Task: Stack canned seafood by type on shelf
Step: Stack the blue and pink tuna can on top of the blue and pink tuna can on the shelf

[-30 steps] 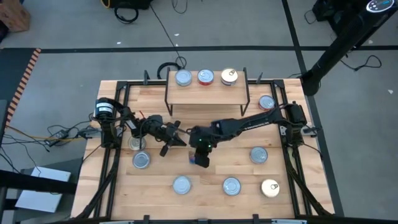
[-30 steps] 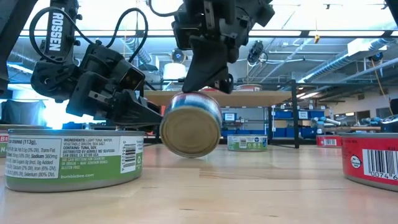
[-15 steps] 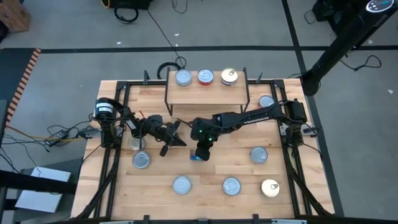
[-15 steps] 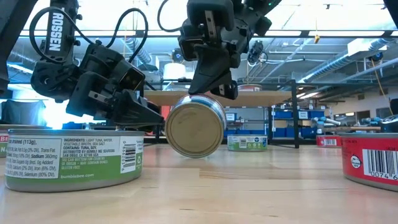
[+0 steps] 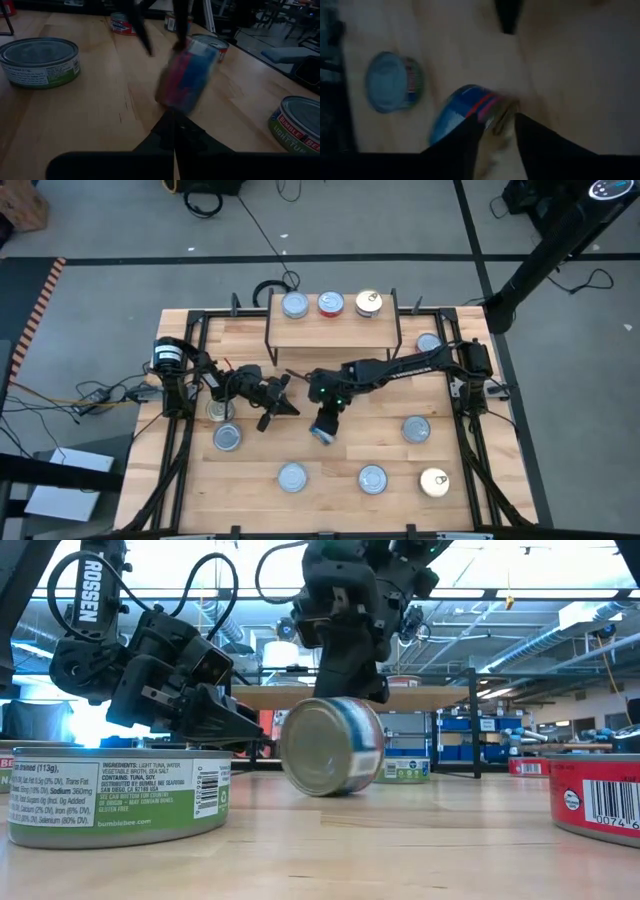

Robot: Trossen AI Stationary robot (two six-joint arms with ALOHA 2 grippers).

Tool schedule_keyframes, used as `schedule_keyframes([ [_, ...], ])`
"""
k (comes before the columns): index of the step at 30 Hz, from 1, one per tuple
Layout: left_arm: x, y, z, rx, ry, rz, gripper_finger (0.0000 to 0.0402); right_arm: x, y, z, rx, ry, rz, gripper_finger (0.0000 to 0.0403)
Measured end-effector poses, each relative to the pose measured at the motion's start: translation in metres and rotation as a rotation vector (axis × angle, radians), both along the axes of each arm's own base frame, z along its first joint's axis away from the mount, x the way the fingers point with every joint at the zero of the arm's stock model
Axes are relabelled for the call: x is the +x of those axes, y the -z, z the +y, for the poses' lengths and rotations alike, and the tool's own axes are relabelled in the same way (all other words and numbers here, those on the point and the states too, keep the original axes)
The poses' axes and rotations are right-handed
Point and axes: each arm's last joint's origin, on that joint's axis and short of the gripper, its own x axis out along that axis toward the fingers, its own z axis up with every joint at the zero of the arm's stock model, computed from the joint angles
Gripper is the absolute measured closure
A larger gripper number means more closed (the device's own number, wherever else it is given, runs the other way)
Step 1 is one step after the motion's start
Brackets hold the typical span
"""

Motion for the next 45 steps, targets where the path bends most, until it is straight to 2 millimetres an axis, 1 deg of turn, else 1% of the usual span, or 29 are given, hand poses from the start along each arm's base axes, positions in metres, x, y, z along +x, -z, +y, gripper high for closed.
schedule_keyframes([
  [2,0.000,0.000,0.000,0.000,0.000,0.000,0.0401,-0.002,-0.006,-0.001,-0.056,0.001,0.021,0.0230],
  [5,0.000,0.000,0.000,0.000,0.000,0.001,0.0401,-0.001,-0.020,-0.003,-0.161,0.015,0.040,0.0192],
  [8,0.000,0.000,0.000,-0.001,0.000,0.001,0.0401,-0.002,-0.029,-0.001,-0.217,0.038,0.067,0.0158],
  [13,0.000,0.000,0.000,-0.001,0.000,0.001,0.0401,0.000,-0.043,0.009,-0.182,0.071,0.071,0.0116],
  [17,0.000,0.000,0.000,-0.007,-0.001,0.003,0.0401,-0.002,-0.044,0.027,-0.148,0.028,0.075,0.0108],
  [20,0.000,0.000,0.000,-0.013,-0.003,0.006,0.0401,-0.003,-0.044,0.045,-0.145,-0.012,0.068,0.0127],
  [23,0.000,0.000,0.000,-0.015,-0.003,0.007,0.0401,-0.004,-0.045,0.063,-0.147,-0.063,0.044,0.0171],
  [27,0.000,0.000,0.000,-0.015,-0.003,0.007,0.0401,-0.003,-0.045,0.086,-0.154,-0.127,-0.036,0.0262],
  [29,0.000,0.000,0.000,-0.015,-0.003,0.007,0.0401,-0.004,-0.039,0.094,-0.153,-0.149,-0.056,0.0314],
  [32,0.000,0.000,0.000,-0.017,-0.004,0.007,0.0401,-0.007,-0.028,0.098,-0.155,-0.160,-0.046,0.0382],
  [33,0.000,0.000,0.000,-0.017,-0.004,0.007,0.0401,-0.008,-0.024,0.097,-0.158,-0.159,-0.036,0.0391],
  [34,0.000,0.000,0.000,-0.017,-0.004,0.007,0.0401,-0.009,-0.021,0.097,-0.157,-0.155,-0.031,0.0392],
  [37,0.000,0.000,0.000,-0.017,-0.004,0.007,0.0401,-0.011,-0.012,0.091,-0.150,-0.126,-0.005,0.0376],
  [40,0.000,0.000,0.000,-0.017,-0.004,0.007,0.0401,-0.012,-0.005,0.084,-0.165,-0.096,0.019,0.0372],
  [45,0.000,0.000,0.000,-0.017,-0.004,0.007,0.0401,-0.016,0.001,0.074,-0.178,-0.048,0.070,0.0389],
])
